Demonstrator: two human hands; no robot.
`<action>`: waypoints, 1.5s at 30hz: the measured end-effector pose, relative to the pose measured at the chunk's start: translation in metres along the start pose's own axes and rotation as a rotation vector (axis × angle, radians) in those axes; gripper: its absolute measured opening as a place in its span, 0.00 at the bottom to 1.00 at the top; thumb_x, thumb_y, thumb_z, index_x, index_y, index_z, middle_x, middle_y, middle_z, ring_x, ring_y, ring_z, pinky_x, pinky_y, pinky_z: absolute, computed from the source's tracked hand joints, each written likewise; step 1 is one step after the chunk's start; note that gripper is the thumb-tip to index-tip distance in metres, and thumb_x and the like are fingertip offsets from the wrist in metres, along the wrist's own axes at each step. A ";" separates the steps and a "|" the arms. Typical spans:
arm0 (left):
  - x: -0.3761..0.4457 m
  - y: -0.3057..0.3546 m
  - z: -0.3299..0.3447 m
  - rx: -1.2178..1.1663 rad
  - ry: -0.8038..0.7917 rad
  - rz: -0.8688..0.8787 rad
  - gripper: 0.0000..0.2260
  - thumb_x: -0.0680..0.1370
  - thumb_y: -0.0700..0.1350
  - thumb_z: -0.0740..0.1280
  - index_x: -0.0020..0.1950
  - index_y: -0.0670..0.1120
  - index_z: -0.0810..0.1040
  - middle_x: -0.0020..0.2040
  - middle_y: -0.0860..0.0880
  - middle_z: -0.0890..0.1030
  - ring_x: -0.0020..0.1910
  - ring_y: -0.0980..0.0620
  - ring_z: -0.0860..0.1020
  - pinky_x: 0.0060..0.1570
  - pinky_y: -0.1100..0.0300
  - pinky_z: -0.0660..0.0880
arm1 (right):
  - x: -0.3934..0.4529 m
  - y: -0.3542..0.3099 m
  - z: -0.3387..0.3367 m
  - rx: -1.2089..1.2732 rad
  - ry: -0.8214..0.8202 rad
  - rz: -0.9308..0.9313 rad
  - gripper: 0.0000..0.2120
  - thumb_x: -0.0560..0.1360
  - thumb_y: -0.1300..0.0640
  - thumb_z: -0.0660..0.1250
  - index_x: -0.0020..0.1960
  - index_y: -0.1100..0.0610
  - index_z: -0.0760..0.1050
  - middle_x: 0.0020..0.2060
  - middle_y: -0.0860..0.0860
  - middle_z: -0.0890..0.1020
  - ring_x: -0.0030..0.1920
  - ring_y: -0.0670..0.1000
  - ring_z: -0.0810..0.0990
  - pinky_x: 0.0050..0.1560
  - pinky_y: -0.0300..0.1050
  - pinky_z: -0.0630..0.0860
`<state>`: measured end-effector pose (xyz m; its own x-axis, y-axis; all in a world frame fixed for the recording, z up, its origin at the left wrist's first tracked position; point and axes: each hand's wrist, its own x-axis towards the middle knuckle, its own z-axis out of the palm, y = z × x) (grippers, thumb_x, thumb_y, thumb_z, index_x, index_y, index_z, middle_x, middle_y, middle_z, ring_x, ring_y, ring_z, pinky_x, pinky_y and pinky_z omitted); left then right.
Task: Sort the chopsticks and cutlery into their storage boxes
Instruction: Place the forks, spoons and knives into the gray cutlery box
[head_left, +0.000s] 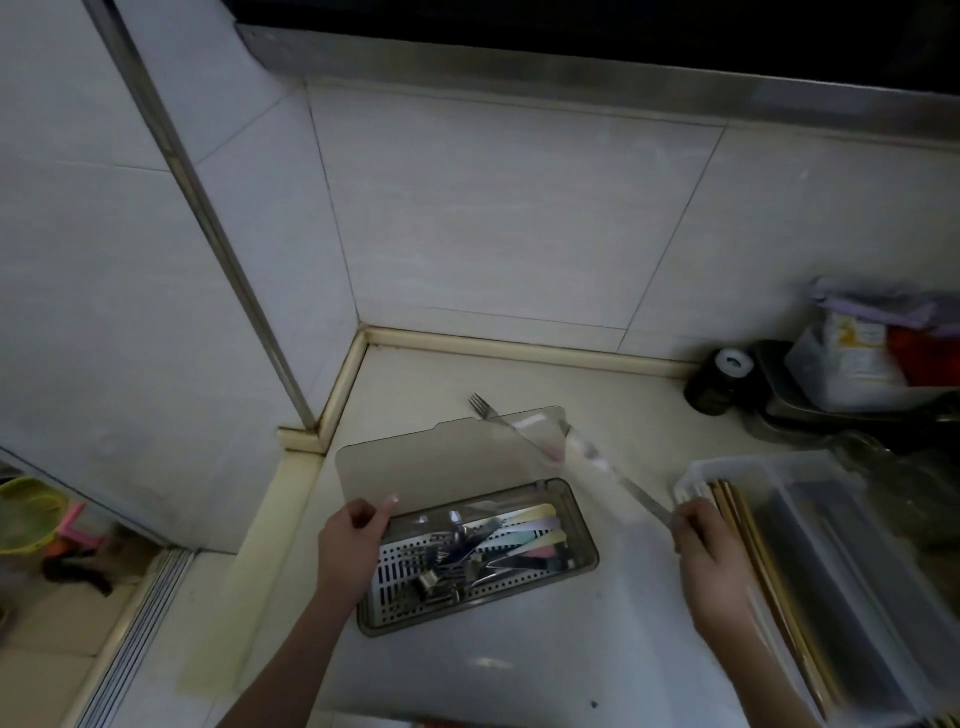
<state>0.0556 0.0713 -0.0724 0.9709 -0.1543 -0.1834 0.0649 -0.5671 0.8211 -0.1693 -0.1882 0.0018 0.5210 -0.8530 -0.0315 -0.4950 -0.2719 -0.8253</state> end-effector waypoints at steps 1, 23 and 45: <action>0.001 -0.002 0.000 -0.007 -0.005 -0.002 0.23 0.76 0.55 0.67 0.33 0.35 0.71 0.31 0.36 0.76 0.29 0.48 0.72 0.33 0.56 0.67 | -0.003 -0.007 0.001 -0.010 -0.008 -0.024 0.09 0.79 0.61 0.58 0.42 0.56 0.72 0.34 0.55 0.75 0.35 0.54 0.76 0.34 0.44 0.71; 0.002 0.000 0.001 -0.021 -0.012 0.020 0.22 0.77 0.53 0.67 0.35 0.35 0.73 0.32 0.37 0.78 0.30 0.47 0.73 0.32 0.56 0.67 | 0.001 -0.034 0.086 -0.451 -0.519 -0.395 0.08 0.70 0.51 0.52 0.38 0.52 0.68 0.35 0.52 0.76 0.37 0.52 0.71 0.37 0.45 0.64; 0.002 0.001 0.004 0.009 -0.001 -0.069 0.18 0.76 0.51 0.68 0.32 0.41 0.72 0.29 0.42 0.76 0.29 0.49 0.74 0.32 0.56 0.67 | 0.124 -0.015 0.111 -0.753 -0.442 -0.245 0.16 0.76 0.53 0.63 0.63 0.55 0.69 0.60 0.54 0.73 0.61 0.55 0.71 0.55 0.48 0.69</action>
<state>0.0568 0.0676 -0.0744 0.9640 -0.1154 -0.2395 0.1292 -0.5840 0.8014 -0.0200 -0.2406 -0.0520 0.8141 -0.5263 -0.2456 -0.5780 -0.7752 -0.2547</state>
